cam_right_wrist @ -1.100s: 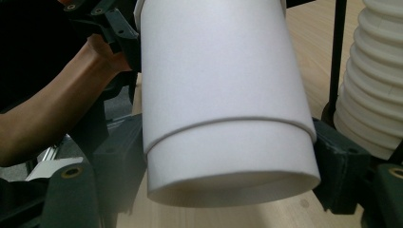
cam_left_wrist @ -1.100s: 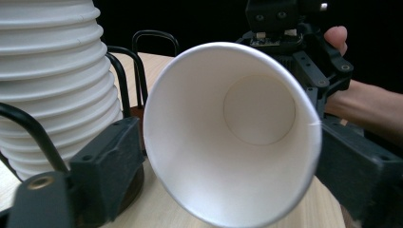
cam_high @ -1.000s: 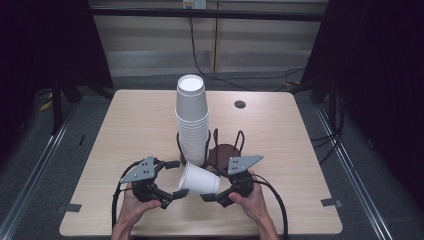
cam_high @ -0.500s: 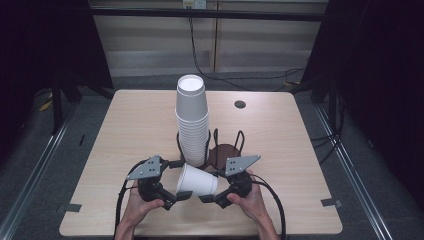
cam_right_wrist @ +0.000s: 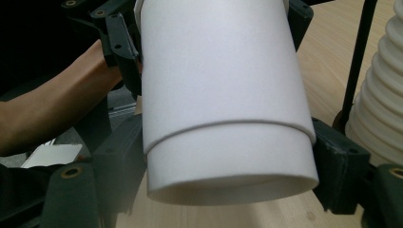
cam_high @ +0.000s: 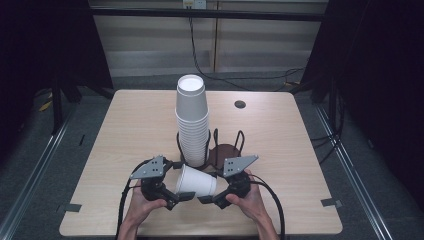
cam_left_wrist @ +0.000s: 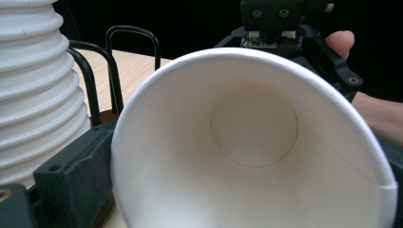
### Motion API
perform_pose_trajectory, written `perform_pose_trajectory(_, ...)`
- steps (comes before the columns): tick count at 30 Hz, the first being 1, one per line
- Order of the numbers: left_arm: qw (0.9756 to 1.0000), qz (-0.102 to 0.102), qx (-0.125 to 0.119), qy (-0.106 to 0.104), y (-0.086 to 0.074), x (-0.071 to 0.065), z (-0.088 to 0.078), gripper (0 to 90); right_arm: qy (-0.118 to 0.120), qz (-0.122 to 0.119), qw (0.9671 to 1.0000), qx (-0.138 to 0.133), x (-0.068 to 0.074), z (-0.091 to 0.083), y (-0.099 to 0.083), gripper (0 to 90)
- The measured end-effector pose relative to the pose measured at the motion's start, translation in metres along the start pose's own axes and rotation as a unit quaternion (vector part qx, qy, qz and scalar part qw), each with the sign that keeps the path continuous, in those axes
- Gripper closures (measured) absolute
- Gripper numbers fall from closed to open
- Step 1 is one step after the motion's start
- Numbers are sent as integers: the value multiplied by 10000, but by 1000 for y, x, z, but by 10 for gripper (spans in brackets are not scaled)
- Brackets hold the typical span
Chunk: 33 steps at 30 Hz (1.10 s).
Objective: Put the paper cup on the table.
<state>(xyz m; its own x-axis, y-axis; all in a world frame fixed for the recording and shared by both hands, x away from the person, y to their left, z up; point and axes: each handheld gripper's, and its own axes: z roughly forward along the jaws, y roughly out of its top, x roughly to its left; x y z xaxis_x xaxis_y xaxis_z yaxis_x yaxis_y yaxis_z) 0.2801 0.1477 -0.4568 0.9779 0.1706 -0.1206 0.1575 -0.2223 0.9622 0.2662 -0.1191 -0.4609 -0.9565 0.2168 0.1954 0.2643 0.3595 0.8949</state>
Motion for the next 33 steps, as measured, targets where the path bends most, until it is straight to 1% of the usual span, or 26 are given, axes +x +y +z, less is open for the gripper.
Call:
perform_pose_trajectory(4, 10000, -7, 2, 16, 1, 0, -2, 31, 31, -30, 10000, -17, -2, 1, 2, 234)
perform_pose_trajectory(5, 10000, 36, 15, 33, 3, 1, -4, 36, 39, -32, 10000, -22, -2, 1, 2, 235)
perform_pose_trajectory(7, 9999, 42, 96, -14, 6, 1, -5, 44, 24, -64, 10000, -11, -2, 1, 3, 235)
perform_pose_trajectory(8, 9999, 42, 96, -14, 6, 1, -5, 51, 24, -64, 10000, -11, -2, 1, 3, 235)
perform_pose_trajectory(10, 9998, 72, 157, -63, 8, 0, -7, 68, 75, -41, 10000, -48, -3, 1, 1, 228)
perform_pose_trajectory(11, 9998, 77, 167, -112, 10, -1, -8, 74, 87, -28, 9999, -72, -2, 1, 1, 225)
perform_pose_trajectory(14, 9997, 90, 166, -125, 11, -2, -9, 97, 110, -11, 9999, -77, -2, 2, 0, 215)
perform_pose_trajectory(22, 9995, 58, 293, -64, 10, -3, -7, 107, 53, 39, 9999, -132, -3, 3, -5, 189)
perform_pose_trajectory(25, 9994, 86, 344, -7, 10, -4, -6, 106, -34, 79, 9998, -169, -3, 3, -6, 151)
perform_pose_trajectory(26, 9994, 86, 344, -7, 10, -4, -6, 106, -34, 79, 9998, -169, -3, 3, -6, 151)
perform_pose_trajectory(27, 9994, 34, 337, -8, 10, -4, -6, 106, -102, 65, 9997, -203, -2, 3, -6, 147)
perform_pose_trajectory(30, 9996, 11, 292, -38, 10, -4, -7, 105, -148, 70, 9996, -246, -1, 2, -6, 131)
perform_pose_trajectory(33, 9995, -23, 311, 11, 11, -4, -9, 105, -217, 110, 9990, -373, 0, 0, -9, 129)
